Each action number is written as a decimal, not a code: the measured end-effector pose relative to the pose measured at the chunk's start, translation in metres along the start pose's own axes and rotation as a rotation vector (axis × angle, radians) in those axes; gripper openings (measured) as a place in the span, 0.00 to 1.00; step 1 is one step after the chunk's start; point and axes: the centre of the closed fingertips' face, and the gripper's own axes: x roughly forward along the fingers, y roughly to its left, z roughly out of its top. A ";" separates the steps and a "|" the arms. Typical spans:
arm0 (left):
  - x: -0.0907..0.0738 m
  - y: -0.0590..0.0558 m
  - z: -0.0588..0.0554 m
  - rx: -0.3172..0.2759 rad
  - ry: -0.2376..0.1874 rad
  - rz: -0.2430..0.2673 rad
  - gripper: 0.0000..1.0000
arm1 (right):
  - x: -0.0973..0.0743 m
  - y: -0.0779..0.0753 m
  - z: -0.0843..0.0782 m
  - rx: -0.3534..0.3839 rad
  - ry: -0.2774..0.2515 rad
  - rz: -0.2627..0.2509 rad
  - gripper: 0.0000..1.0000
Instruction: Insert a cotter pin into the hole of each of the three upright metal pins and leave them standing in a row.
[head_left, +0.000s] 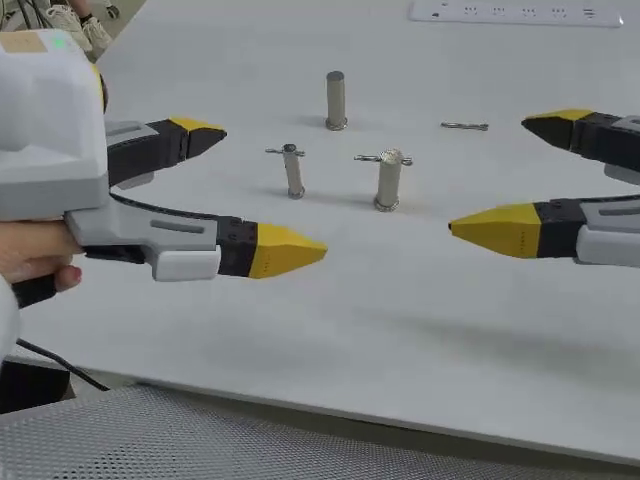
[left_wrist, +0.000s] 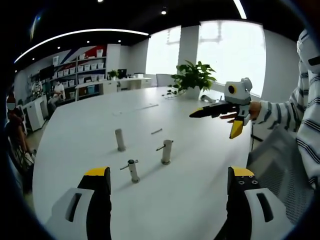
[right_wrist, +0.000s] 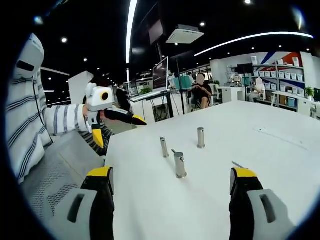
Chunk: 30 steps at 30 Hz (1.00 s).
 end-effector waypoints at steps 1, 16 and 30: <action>0.000 0.000 0.001 -0.004 -0.004 -0.002 0.96 | -0.002 -0.001 0.000 0.016 -0.004 -0.013 0.98; 0.005 0.005 0.010 -0.043 -0.041 -0.013 0.95 | -0.038 -0.016 -0.034 0.105 0.057 -0.127 0.98; 0.015 0.008 0.023 -0.036 -0.050 -0.049 0.91 | -0.046 -0.021 -0.039 0.083 0.094 -0.198 0.98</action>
